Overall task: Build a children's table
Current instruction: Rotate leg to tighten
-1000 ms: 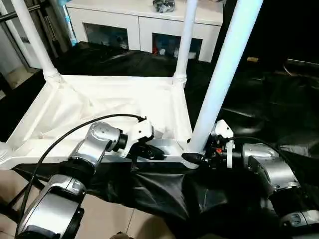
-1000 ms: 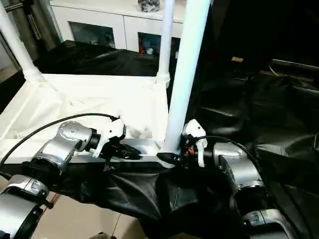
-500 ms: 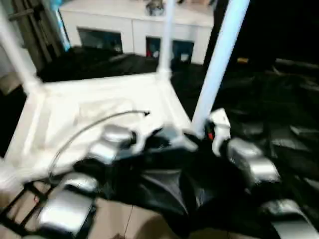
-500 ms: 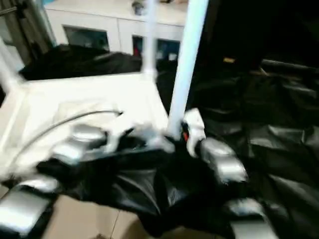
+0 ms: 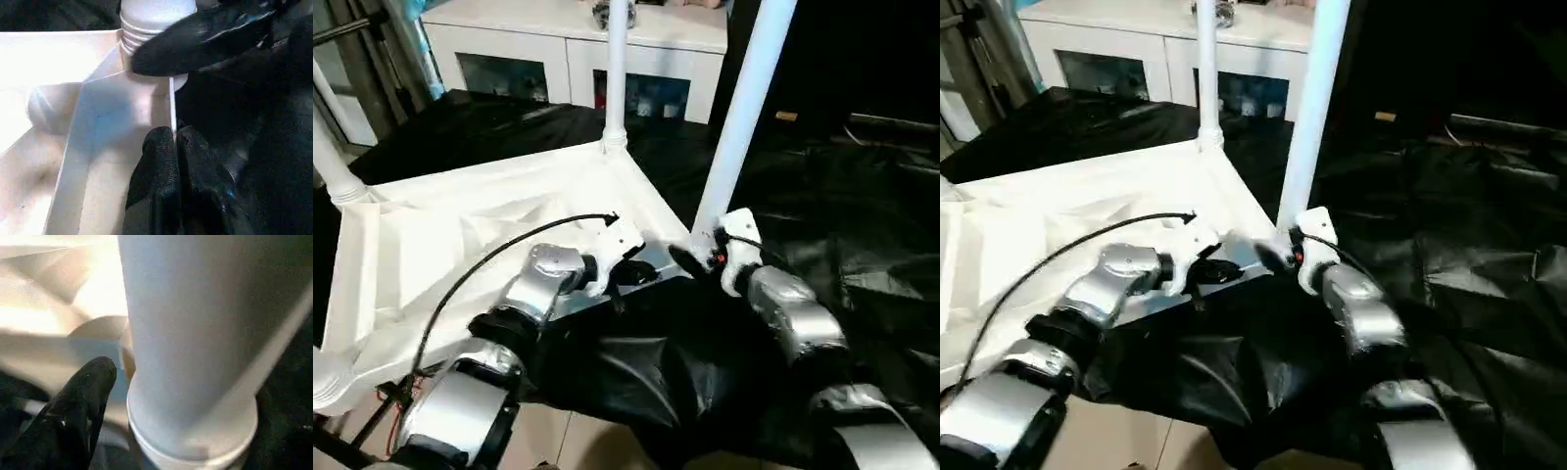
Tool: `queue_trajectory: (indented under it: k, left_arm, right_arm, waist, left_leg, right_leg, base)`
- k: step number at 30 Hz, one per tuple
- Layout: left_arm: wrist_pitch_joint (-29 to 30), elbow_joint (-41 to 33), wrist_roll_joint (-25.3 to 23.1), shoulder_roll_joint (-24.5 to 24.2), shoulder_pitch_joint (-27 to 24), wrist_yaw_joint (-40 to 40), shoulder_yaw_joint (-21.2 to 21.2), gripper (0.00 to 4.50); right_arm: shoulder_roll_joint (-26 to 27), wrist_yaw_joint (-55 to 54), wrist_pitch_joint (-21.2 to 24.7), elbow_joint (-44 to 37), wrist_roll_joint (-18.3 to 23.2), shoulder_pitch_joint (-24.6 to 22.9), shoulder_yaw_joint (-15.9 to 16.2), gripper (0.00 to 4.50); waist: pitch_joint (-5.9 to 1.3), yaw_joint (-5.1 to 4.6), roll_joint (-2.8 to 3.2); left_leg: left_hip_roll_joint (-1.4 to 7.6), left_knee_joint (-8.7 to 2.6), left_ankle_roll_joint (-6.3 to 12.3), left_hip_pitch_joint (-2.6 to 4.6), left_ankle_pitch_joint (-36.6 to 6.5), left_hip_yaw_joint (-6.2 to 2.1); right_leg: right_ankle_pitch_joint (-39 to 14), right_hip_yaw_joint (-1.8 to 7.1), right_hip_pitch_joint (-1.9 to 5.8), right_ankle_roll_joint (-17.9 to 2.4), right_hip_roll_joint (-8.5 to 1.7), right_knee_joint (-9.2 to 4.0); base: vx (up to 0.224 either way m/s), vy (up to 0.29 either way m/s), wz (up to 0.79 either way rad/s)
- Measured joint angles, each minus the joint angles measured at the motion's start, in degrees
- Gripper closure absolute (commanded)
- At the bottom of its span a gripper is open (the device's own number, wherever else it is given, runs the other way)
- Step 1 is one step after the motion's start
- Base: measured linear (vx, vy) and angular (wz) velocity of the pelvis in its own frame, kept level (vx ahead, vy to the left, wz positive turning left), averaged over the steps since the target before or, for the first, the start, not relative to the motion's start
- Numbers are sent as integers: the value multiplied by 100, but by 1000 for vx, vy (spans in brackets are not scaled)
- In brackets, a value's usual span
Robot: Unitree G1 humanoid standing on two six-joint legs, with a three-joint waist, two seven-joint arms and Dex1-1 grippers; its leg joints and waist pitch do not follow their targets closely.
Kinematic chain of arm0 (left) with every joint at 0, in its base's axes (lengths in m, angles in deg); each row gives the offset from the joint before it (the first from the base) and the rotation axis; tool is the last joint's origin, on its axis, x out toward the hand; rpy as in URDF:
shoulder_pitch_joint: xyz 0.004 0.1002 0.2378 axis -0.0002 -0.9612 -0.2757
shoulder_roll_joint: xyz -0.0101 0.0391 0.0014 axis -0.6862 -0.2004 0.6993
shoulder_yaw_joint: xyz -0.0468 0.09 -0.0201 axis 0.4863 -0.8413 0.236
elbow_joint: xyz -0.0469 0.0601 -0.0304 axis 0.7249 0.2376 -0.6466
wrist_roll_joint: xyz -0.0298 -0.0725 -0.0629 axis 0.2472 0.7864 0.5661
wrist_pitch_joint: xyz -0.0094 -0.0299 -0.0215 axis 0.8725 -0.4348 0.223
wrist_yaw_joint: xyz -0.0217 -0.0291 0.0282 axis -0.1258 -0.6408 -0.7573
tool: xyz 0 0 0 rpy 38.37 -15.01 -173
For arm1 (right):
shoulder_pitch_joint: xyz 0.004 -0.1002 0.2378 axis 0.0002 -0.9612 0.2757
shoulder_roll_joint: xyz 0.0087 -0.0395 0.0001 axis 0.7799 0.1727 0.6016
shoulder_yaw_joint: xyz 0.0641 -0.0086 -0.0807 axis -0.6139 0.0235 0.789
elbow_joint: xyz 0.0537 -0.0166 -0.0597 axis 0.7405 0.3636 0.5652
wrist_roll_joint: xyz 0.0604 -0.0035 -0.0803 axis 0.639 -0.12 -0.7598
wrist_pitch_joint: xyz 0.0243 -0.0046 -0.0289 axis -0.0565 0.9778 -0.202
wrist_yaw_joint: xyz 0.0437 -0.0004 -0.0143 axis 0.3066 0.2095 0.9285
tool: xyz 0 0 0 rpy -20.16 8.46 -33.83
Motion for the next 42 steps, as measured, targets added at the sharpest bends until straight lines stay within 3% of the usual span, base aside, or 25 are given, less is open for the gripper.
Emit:
queue_trajectory:
  k: [5,11,15,26,30,36,42]
  left_arm:
    - [-155,-234,96,-283,-123,778,-78,450]
    - [-364,-330,145,-593,-173,1533,-213,450]
    - [-473,-314,147,-715,-173,1784,-269,450]
    - [-542,-314,175,-805,-173,1998,-297,450]
    - [-380,-265,162,-751,-173,1690,-217,450]
    - [-36,-2,23,-269,-49,347,-54,450]
    - [248,77,-52,119,38,-373,32,450]
  right_arm:
    - [-398,1217,91,-470,243,-286,173,66]
    - [-849,2390,262,-1021,364,-590,511,66]
    - [-958,2732,456,-1225,394,-644,647,66]
    - [-975,2833,673,-1333,446,-659,667,160]
    - [-765,2335,664,-1168,341,-590,583,173]
    - [-27,190,631,-381,86,-120,144,178]
    - [432,-1314,413,162,-46,220,-88,178]
  waist:
    - [1,62,2]
    - [2,198,4]
    - [3,213,5]
    - [3,213,5]
    - [2,197,5]
    - [2,5,4]
    - [4,-103,5]
  left_leg:
    - [18,-19,2,-40,1,-4]
    - [25,-10,-1,-35,0,-3]
    - [27,-3,-2,-33,1,0]
    - [29,-3,-3,-36,0,0]
    - [29,5,-3,-16,2,0]
    - [21,14,-16,54,10,-1]
    - [17,-1,-14,52,10,-9]
  right_leg:
    - [4,-7,-37,-10,21,3]
    - [3,-8,-34,-12,24,4]
    - [2,-4,-27,-11,23,6]
    - [2,-6,-25,-11,23,6]
    - [4,-4,-7,-12,23,12]
    - [-15,-3,43,20,17,-12]
    - [-15,-10,59,20,18,-83]
  base:
    - [0,0,0]
    - [0,0,0]
    - [0,0,0]
    - [0,0,0]
    - [0,0,0]
    - [0,0,0]
    - [0,0,0]
